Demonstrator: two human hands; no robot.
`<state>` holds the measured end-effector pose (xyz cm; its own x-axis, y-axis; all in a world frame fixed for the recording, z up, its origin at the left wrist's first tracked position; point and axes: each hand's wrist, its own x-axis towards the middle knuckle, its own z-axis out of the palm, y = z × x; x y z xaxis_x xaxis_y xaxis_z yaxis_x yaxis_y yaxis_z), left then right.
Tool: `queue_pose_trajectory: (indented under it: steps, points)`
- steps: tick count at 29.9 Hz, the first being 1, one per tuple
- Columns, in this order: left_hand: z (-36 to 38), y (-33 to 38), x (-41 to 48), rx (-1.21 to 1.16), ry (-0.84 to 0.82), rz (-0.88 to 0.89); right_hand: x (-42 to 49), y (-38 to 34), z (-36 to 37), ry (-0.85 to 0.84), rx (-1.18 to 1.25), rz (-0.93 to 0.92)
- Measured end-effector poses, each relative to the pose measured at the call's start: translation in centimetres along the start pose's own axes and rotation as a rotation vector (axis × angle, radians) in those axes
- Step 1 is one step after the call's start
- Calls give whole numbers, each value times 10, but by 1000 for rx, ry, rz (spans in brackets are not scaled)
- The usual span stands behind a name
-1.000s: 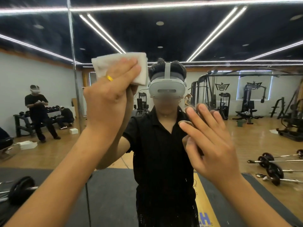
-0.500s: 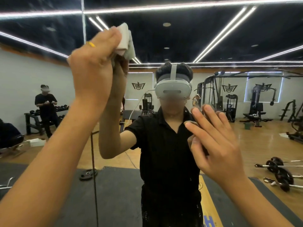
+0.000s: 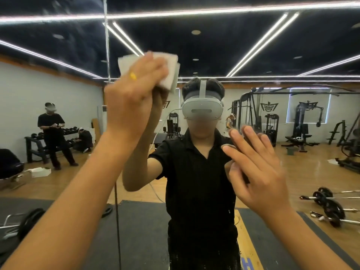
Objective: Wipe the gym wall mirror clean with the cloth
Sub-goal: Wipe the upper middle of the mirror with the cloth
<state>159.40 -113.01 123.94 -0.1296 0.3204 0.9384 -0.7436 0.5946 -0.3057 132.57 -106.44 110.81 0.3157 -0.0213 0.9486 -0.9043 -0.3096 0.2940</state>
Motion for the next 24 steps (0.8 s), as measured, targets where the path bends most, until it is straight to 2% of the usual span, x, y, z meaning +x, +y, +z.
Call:
queue_pose_trajectory:
  steps: [2,5,11,15,19,22,24]
  points:
    - [7,1,27,-55,-59,-86,0,0,0,2,6,3]
    - [4,14,22,-94,-131,-144,1,0,0,-2,13,-1]
    - [-16,39,-64,-99,-169,-73,1,1,-1,-3,4,-9]
    - [-25,41,-74,-59,-228,-58,0,0,0,-1,-8,2]
    - [-25,27,-51,-24,-148,11,0,0,0,3,-1,-3]
    - [-26,-6,-16,72,-43,-85,1,-1,0,4,-1,-3]
    - [-22,-21,5,96,-58,-166,1,-1,-1,0,-1,6]
